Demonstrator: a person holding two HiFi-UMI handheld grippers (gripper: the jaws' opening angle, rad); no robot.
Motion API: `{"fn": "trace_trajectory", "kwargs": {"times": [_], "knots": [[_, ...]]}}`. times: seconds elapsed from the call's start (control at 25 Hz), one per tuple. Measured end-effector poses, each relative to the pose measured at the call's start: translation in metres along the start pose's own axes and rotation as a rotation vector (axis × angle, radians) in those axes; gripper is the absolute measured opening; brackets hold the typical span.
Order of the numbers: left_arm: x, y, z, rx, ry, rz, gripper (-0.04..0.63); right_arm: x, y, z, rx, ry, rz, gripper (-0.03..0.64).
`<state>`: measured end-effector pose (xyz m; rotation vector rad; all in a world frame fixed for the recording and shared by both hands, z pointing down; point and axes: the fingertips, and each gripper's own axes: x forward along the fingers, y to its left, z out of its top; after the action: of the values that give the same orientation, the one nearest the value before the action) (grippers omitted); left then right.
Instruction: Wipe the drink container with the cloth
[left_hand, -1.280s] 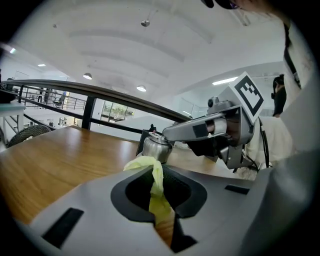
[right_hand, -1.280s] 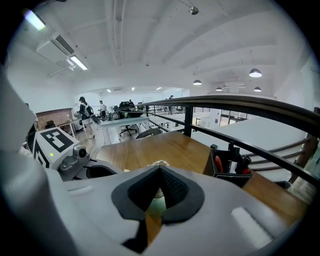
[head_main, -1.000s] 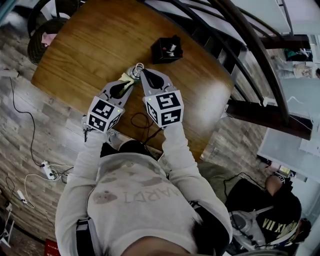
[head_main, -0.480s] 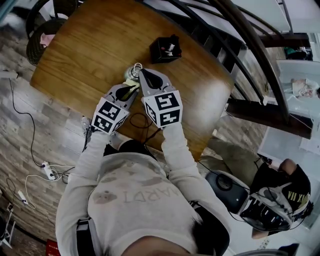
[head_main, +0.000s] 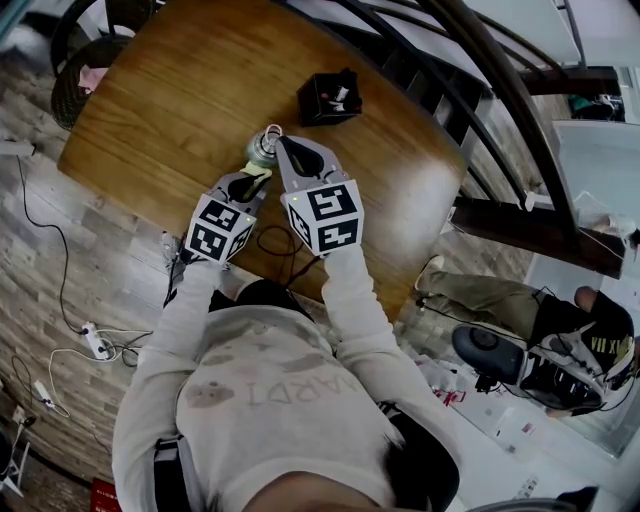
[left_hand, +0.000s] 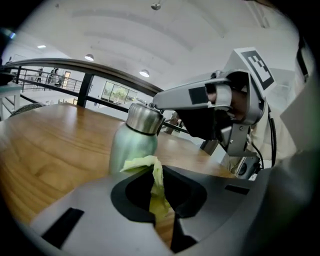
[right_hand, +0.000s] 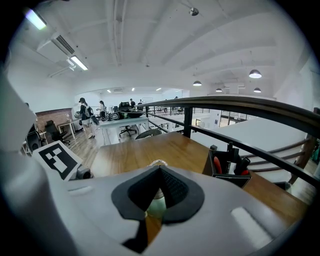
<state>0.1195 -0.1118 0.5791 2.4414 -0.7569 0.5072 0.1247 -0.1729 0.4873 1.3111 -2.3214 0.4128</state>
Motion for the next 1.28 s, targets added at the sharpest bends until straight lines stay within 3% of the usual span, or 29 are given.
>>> {"fn": "trace_trajectory", "kwargs": {"times": [0.32,0.64,1.08,1.28], "knots": [[0.010,0.009,-0.015,-0.064,0.076,0.015,0.031,0.000,0.000,0.000,-0.005,-0.001,0.001,0.011],[0.011,0.010,-0.017,-0.072,0.106,0.022,0.031,-0.001,0.000,-0.001,-0.011,0.000,0.001,0.011],[-0.011,-0.004,0.018,0.071,0.054,0.009,0.031,-0.001,0.001,-0.001,-0.011,-0.006,0.000,0.011],[-0.018,-0.006,0.038,0.081,0.012,-0.002,0.031,0.000,0.001,-0.001,-0.009,-0.008,0.000,0.011]]}}
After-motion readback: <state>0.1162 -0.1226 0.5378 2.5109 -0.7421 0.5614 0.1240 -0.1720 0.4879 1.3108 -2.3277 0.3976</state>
